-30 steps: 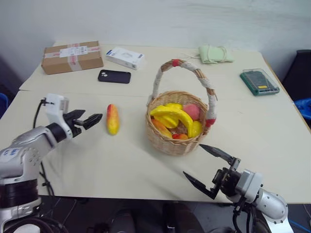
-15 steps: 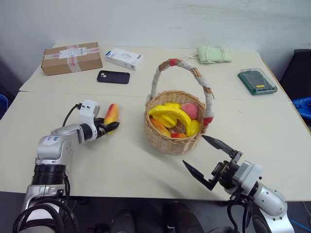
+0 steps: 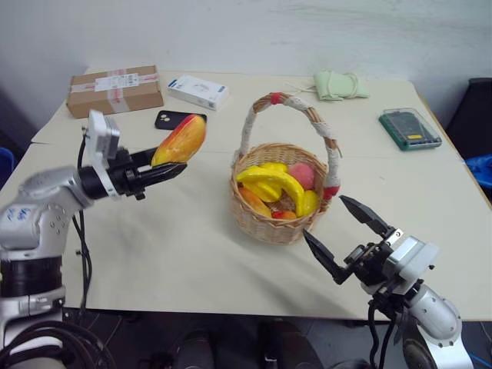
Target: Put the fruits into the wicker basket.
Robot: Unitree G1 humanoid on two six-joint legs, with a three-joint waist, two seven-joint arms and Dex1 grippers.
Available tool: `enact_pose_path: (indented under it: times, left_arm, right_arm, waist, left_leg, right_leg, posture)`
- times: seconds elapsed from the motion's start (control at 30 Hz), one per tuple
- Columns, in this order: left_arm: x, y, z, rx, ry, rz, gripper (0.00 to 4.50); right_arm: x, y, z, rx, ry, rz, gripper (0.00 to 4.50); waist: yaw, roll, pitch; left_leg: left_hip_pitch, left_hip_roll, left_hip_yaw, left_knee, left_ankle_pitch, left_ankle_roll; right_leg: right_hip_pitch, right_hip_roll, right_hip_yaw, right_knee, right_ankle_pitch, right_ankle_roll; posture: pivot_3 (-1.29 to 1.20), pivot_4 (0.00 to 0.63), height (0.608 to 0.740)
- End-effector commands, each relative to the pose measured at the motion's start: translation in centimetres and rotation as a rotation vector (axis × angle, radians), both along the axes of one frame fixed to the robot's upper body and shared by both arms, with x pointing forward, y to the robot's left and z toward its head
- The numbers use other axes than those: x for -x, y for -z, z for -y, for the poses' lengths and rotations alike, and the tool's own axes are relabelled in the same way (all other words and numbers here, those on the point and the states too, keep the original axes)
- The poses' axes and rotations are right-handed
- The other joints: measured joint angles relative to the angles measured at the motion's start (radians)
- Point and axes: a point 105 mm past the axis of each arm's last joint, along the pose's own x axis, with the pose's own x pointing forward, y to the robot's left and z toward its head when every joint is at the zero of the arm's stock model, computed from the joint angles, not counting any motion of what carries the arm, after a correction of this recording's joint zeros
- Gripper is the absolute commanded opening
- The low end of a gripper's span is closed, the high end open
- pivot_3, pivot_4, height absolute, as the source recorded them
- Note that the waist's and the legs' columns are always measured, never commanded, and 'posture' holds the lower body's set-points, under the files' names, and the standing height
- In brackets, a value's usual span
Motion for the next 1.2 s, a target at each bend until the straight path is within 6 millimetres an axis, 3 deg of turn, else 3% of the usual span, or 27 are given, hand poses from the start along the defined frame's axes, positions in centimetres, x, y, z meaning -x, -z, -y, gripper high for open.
enact_pose_path:
  times: [0.03, 0.1, 0.2, 0.3, 0.43, 0.6, 0.7, 0.8, 0.87, 0.9, 1.0, 1.1, 1.2]
  left_arm:
    - [1.7, -0.6, 4.5, -0.129, 0.317, 0.059, 1.88]
    - [1.4, 0.2, 6.0, -0.248, 0.387, 0.106, 1.88]
    - [-0.7, 1.8, 7.7, -0.438, 0.405, 0.199, 1.88]
    - [-2.6, 0.5, 9.7, -0.361, 0.369, 0.201, 1.88]
    - [-3.1, 0.3, 11.9, -0.313, 0.371, 0.181, 1.88]
    - [-1.9, 1.0, 11.9, -0.372, 0.446, 0.146, 3.43]
    - [-2.4, 0.5, 11.5, -0.342, 0.408, 0.192, 4.35]
    - [-3.1, -1.3, 10.8, -0.232, 0.348, 0.272, 4.46]
    - [-2.3, -2.6, 9.4, -0.116, 0.369, 0.258, 4.46]
    - [-2.0, -2.7, 8.2, -0.099, 0.365, 0.221, 4.46]
    - [-1.5, -2.3, 1.7, -0.134, 0.231, 0.151, 4.46]
    - [-0.2, -2.3, -1.8, -0.094, 0.143, 0.095, 4.46]
    - [2.7, -0.9, -2.6, -0.034, 0.232, 0.074, 4.46]
  right_arm:
    - [0.7, -0.9, 0.8, 0.003, 0.046, 0.038, 4.5]
    - [0.7, -0.9, 1.1, 0.006, 0.063, 0.044, 4.5]
    - [0.1, -1.5, 1.4, -0.027, 0.099, 0.07, 4.5]
    - [0.1, -2.1, 0.7, -0.045, 0.09, 0.085, 4.5]
    - [0.7, -1.9, 0.1, -0.021, 0.065, 0.071, 4.5]
    - [0.5, -1.4, 0.9, 0.0, 0.103, 0.053, 4.5]
    - [-0.1, -1.4, 1.1, -0.018, 0.105, 0.002, 4.5]
    - [-0.4, -2.4, 1.5, -0.059, 0.115, -0.013, 4.5]
    - [-0.5, -2.9, 1.6, -0.033, 0.102, -0.014, 4.5]
    - [-0.5, -3.0, 1.8, -0.02, 0.098, -0.023, 4.5]
    - [-1.3, -3.2, 2.5, 0.018, 0.021, -0.125, 4.5]
    - [-2.6, -4.0, 2.7, 0.052, -0.063, -0.176, 4.5]
    - [-4.1, -3.8, 2.0, 0.076, -0.16, -0.269, 4.5]
  waist:
    - [0.01, 0.0, 0.0]
    - [0.011, 0.0, 0.0]
    - [0.004, 0.0, 0.0]
    - [-0.004, 0.0, 0.0]
    - [-0.01, 0.0, 0.0]
    - [-0.011, 0.001, 0.001]
    - [-0.008, 0.001, 0.001]
    - [-0.006, 0.001, 0.001]
    - [-0.009, 0.001, 0.001]
    - [-0.012, 0.001, 0.001]
    - [-0.033, 0.003, 0.002]
    - [-0.034, 0.002, 0.003]
    - [-0.033, 0.005, 0.005]
  left_leg:
    - [0.0, -0.001, 0.0, 0.001, 0.0, 0.001]
    - [-0.001, -0.005, 0.001, 0.001, 0.0, 0.003]
    - [-0.001, -0.008, 0.003, 0.001, 0.0, 0.005]
    - [-0.002, -0.008, 0.002, 0.001, 0.0, 0.005]
    - [-0.008, -0.007, 0.001, 0.002, 0.002, 0.004]
    - [-0.011, -0.006, 0.001, 0.002, 0.003, 0.0]
    - [-0.011, -0.006, 0.002, 0.004, 0.003, 0.0]
    - [-0.011, -0.006, 0.002, 0.007, 0.002, 0.0]
    - [-0.011, -0.006, 0.002, 0.008, 0.002, 0.002]
    - [-0.011, -0.006, 0.002, 0.007, 0.002, 0.002]
    - [-0.009, -0.003, 0.002, 0.006, 0.002, 0.0]
    - [-0.007, 0.0, -0.002, 0.004, 0.002, -0.001]
    - [-0.006, 0.002, -0.001, 0.004, 0.001, 0.0]
  right_leg:
    - [0.001, 0.0, 0.0, 0.0, 0.0, 0.001]
    - [0.001, -0.001, 0.003, -0.002, 0.002, 0.003]
    - [0.0, 0.0, 0.006, -0.003, 0.003, 0.006]
    - [-0.001, 0.001, 0.007, -0.003, 0.004, 0.006]
    - [-0.006, 0.003, 0.007, -0.003, 0.003, 0.008]
    - [-0.01, 0.006, 0.01, -0.003, 0.001, 0.01]
    - [-0.01, 0.009, 0.011, -0.002, 0.001, 0.01]
    - [-0.009, 0.009, 0.012, 0.0, 0.001, 0.01]
    - [-0.009, 0.008, 0.012, 0.001, 0.002, 0.01]
    - [-0.009, 0.008, 0.013, 0.001, 0.002, 0.01]
    - [-0.009, 0.009, 0.015, 0.002, 0.002, 0.01]
    - [-0.01, 0.012, 0.014, 0.002, 0.001, 0.007]
    - [-0.009, 0.012, 0.015, 0.003, 0.002, 0.006]
  posture:
    - [0.0, 0.15, 0.74]
    - [0.0, 0.15, 0.74]
    - [0.0, 0.15, 0.74]
    - [0.0, 0.15, 0.74]
    - [0.0, 0.15, 0.74]
    - [0.0, 0.15, 0.74]
    - [0.0, 0.15, 0.74]
    - [0.0, 0.15, 0.74]
    - [0.0, 0.15, 0.74]
    - [0.0, 0.15, 0.74]
    - [0.0, 0.15, 0.74]
    - [0.0, 0.15, 0.74]
    - [0.0, 0.15, 0.74]
